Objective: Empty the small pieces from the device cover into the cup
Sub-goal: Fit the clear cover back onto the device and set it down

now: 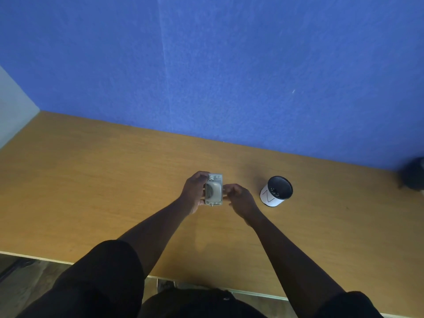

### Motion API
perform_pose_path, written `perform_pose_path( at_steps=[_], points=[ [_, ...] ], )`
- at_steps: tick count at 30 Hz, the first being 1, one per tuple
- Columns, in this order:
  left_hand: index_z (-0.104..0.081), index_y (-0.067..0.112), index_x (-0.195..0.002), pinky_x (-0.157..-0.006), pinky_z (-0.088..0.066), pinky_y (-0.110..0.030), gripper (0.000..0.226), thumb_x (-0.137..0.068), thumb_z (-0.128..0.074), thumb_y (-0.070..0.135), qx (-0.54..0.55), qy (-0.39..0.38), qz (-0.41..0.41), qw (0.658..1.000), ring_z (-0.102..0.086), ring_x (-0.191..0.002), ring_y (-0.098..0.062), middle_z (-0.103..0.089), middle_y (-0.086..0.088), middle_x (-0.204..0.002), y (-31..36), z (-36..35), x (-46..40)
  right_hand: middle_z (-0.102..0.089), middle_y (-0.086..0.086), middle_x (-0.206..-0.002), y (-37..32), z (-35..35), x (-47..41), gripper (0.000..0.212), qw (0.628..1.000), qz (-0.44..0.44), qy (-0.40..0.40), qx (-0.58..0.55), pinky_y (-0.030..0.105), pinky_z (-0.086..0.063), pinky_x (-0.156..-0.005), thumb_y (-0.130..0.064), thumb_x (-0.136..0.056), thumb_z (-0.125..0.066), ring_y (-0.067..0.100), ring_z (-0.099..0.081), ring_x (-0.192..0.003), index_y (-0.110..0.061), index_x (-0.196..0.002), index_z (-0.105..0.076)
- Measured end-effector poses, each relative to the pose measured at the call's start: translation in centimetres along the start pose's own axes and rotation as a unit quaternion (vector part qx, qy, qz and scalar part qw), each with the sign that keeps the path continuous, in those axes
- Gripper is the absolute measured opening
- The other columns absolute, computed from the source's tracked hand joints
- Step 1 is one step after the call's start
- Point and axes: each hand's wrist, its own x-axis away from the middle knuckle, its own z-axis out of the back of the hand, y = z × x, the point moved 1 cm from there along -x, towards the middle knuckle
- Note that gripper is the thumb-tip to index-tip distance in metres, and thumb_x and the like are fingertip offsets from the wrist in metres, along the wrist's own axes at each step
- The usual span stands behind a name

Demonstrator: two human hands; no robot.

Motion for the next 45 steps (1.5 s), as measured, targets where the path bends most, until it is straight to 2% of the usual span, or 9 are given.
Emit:
perform_pose_path(
  at_steps=[3, 7, 15, 20, 27, 32, 35, 39, 45],
  points=[
    [-0.066, 0.032, -0.07, -0.059, -0.056, -0.039, 0.024, -0.09, -0.051, 0.032, -0.021, -0.022, -0.012, 0.999, -0.062, -0.073, -0.025, -0.061, -0.002, -0.084, -0.3, -0.2, 0.3, -0.072, 0.001, -0.103, -1.2, 0.3, -0.6, 0.022, 0.999, 0.045, 0.026, 0.015, 0.033, -0.052, -0.076, -0.026, -0.098, -0.049, 0.015, -0.068, -0.09, -0.018, -0.11, -0.066],
    [-0.066, 0.03, -0.074, -0.062, -0.056, -0.039, 0.022, -0.09, -0.051, 0.029, -0.022, -0.028, -0.011, 0.999, -0.062, -0.074, -0.025, -0.062, -0.001, -0.083, -0.7, -0.7, 0.1, -0.07, -0.003, -0.087, -1.6, 0.3, -1.4, 0.02, 0.996, 0.055, 0.056, 0.032, 0.026, -0.046, -0.067, -0.026, -0.095, -0.054, 0.011, -0.061, -0.075, -0.017, -0.101, -0.07],
    [-0.066, 0.018, -0.1, -0.079, -0.057, -0.043, 0.021, -0.093, -0.058, 0.036, -0.027, -0.073, 0.011, 0.997, -0.066, -0.091, -0.027, -0.068, -0.006, -0.098, -0.9, -0.6, -0.4, -0.073, 0.009, -0.09, -0.8, 0.0, -3.3, 0.014, 0.992, -0.045, 0.087, -0.076, 0.043, -0.057, -0.074, -0.021, -0.093, -0.058, 0.023, -0.066, -0.08, -0.016, -0.087, -0.07],
    [-0.063, 0.009, -0.114, -0.083, -0.058, -0.038, 0.034, -0.085, -0.071, 0.024, -0.106, -0.137, 0.008, 0.985, -0.069, -0.1, -0.029, -0.07, -0.017, -0.111, -1.8, 0.2, -0.5, -0.073, 0.014, -0.092, -0.5, 0.0, -4.3, 0.015, 0.986, -0.094, 0.079, -0.114, 0.04, -0.057, -0.07, -0.021, -0.093, -0.06, 0.026, -0.067, -0.079, -0.016, -0.081, -0.068],
    [-0.062, -0.005, -0.114, -0.073, -0.058, -0.038, 0.037, -0.084, -0.072, 0.013, -0.09, -0.054, 0.075, 0.992, -0.07, -0.093, -0.033, -0.069, -0.026, -0.109, -3.0, -0.6, -2.3, -0.073, 0.001, -0.077, 0.7, -1.0, -4.4, 0.021, 0.989, -0.124, 0.027, -0.072, 0.041, -0.055, -0.071, -0.035, -0.078, -0.057, 0.023, -0.068, -0.074, -0.022, -0.075, -0.073],
    [-0.06, -0.004, -0.118, -0.067, -0.059, -0.034, 0.04, -0.087, -0.07, 0.018, -0.111, -0.018, 0.117, 0.987, -0.07, -0.094, -0.031, -0.069, -0.024, -0.112, -4.1, -1.2, -3.8, -0.071, 0.012, -0.104, 2.6, -1.8, -4.8, 0.034, 0.988, -0.147, -0.013, -0.051, 0.051, -0.058, -0.086, -0.031, -0.091, -0.056, 0.029, -0.071, -0.091, -0.011, -0.117, -0.066],
    [-0.064, -0.002, -0.114, -0.069, -0.06, -0.035, 0.038, -0.088, -0.067, 0.025, -0.252, -0.004, 0.103, 0.962, -0.069, -0.092, -0.03, -0.069, -0.02, -0.11, -4.4, -1.5, -4.6, -0.072, 0.017, -0.1, 3.3, -2.0, -5.3, 0.032, 0.99, -0.143, -0.007, 0.01, 0.047, -0.056, -0.081, -0.029, -0.091, -0.054, 0.032, -0.069, -0.09, -0.005, -0.105, -0.07],
    [-0.07, -0.002, -0.097, -0.07, -0.051, -0.038, 0.044, -0.093, -0.054, 0.039, -0.487, -0.032, 0.019, 0.873, -0.068, -0.089, -0.035, -0.071, -0.022, -0.098, -4.4, -2.0, -5.0, -0.069, 0.011, -0.091, 4.0, -2.1, -5.8, 0.033, 0.987, -0.144, -0.016, 0.074, 0.029, -0.044, -0.061, -0.031, -0.091, -0.052, 0.023, -0.062, -0.078, -0.006, -0.1, -0.071],
    [-0.069, -0.005, -0.091, -0.073, -0.046, -0.038, 0.043, -0.093, -0.053, 0.035, -0.525, -0.025, -0.011, 0.851, -0.065, -0.092, -0.037, -0.07, -0.026, -0.097, -4.6, -2.3, -5.5, -0.07, 0.012, -0.097, 4.7, -2.4, -6.6, 0.035, 0.979, -0.135, -0.016, 0.152, 0.026, -0.033, -0.063, -0.035, -0.094, -0.048, 0.023, -0.058, -0.08, -0.008, -0.098, -0.069]
  ],
)
